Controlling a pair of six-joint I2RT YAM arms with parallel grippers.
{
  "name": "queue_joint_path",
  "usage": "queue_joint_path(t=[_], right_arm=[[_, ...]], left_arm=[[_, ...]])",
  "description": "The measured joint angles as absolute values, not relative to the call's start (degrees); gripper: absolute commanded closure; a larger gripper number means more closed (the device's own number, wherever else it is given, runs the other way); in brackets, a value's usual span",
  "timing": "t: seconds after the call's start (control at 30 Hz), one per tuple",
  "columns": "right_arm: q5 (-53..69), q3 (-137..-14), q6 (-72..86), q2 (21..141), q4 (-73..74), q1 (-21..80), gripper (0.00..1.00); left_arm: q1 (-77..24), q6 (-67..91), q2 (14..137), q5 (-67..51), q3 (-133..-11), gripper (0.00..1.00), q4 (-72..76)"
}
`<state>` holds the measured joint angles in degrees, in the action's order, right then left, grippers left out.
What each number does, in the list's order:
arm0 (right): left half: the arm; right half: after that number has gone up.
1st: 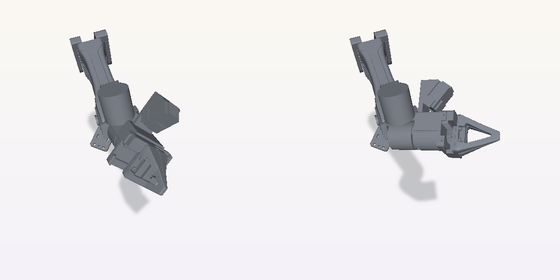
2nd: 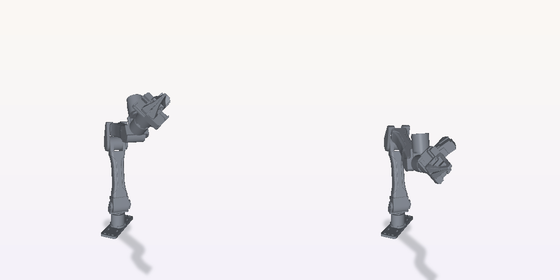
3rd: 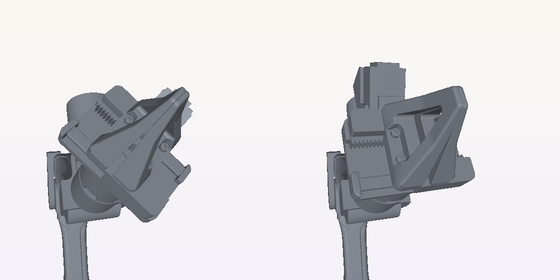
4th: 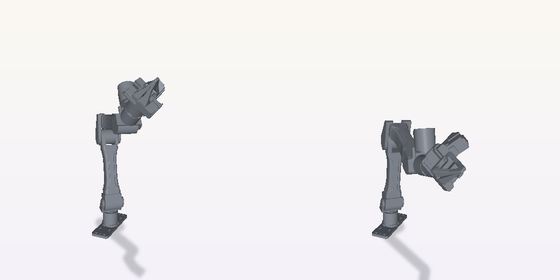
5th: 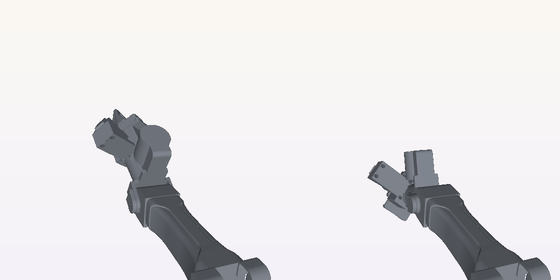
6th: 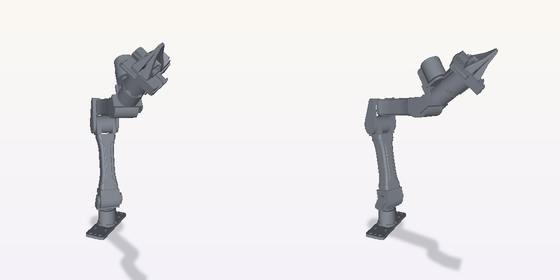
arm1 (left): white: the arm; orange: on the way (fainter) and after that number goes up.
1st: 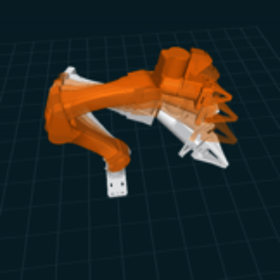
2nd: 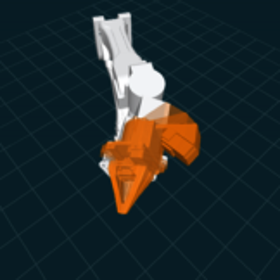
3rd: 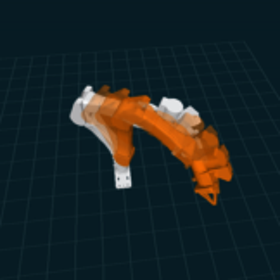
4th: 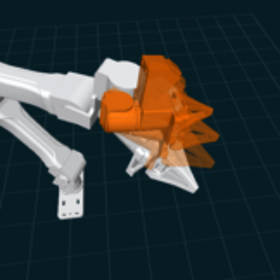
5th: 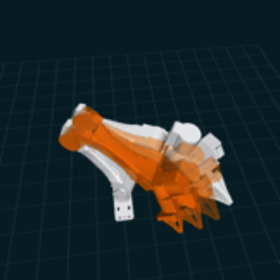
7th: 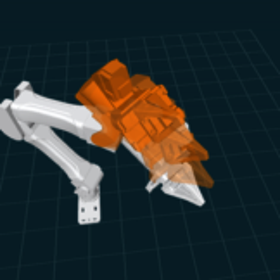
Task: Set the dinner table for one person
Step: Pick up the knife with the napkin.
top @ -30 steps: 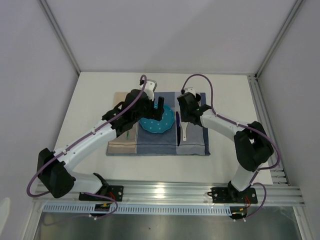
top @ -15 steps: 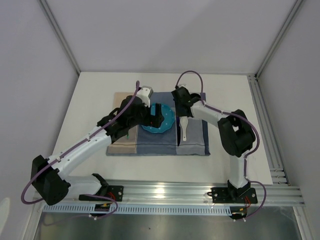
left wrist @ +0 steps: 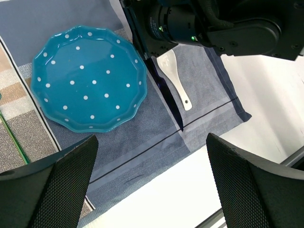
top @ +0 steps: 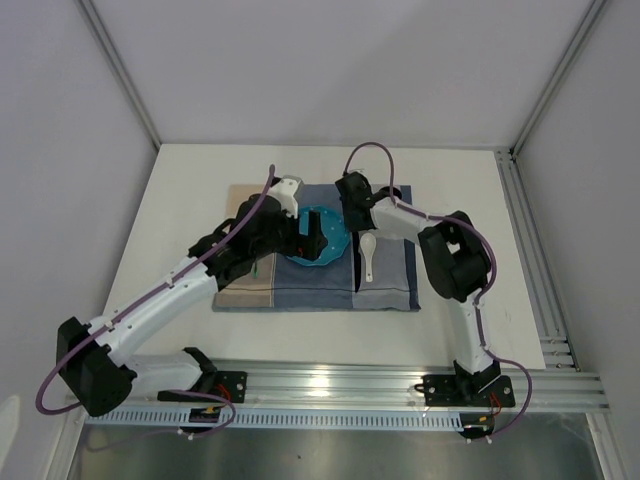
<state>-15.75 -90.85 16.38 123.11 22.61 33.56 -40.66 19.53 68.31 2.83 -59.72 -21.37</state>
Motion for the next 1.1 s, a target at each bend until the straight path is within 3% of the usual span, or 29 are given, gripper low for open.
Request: queue_joint_path(t=[0.37,0.5,0.67,1.1], right_arm=[[-15.4,-93.7,16.2,125.5,24.1,33.5,0.67],[-15.4,-94.9,16.1,126.1,24.8,33.5,0.77],[-15.4,-95.3,16.1,126.3,25.1,33.5,0.98],[-16.2,-95.3,15.8,126.2,25.4,33.6,1.00]], left_arm=[[-41.1,19.0,68.0,3.3,-59.7,0.01,-22.1],[-41.1,19.0,67.8,3.5,-59.7,0.01,-22.1],[-41.1,18.9,67.8,3.5,-59.7,0.01,-22.0],[-41.1,18.4,67.8,3.1,-59.7,0.01,-22.0]])
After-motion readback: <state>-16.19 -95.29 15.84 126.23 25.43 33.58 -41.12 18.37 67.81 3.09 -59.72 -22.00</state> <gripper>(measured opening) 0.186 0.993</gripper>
